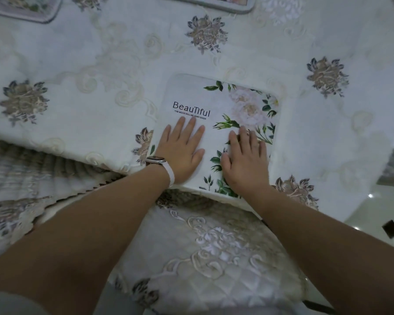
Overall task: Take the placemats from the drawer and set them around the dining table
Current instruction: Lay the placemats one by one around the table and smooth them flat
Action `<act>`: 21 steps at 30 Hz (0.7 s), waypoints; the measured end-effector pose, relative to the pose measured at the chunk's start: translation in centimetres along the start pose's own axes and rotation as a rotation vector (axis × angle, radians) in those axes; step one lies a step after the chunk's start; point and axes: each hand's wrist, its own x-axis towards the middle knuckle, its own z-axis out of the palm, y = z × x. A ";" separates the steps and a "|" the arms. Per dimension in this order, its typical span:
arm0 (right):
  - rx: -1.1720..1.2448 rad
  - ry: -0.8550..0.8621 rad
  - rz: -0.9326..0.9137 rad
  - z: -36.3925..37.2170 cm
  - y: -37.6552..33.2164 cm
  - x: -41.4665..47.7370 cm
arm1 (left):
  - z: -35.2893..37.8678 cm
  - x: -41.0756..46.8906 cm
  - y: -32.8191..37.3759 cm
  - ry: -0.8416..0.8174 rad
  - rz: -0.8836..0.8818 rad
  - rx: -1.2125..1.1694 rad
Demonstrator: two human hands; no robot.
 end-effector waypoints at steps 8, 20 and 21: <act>-0.080 -0.046 -0.205 0.9 -0.5 -1.4 | 0.9 -0.9 3.0 0.002 0.068 -0.003; -0.126 -0.124 -0.162 0.8 2.1 -4.5 | 1.3 -3.4 0.6 -0.025 0.169 0.082; -0.125 -0.143 -0.125 0.6 2.5 -4.7 | 1.2 -3.7 0.1 -0.025 0.125 0.068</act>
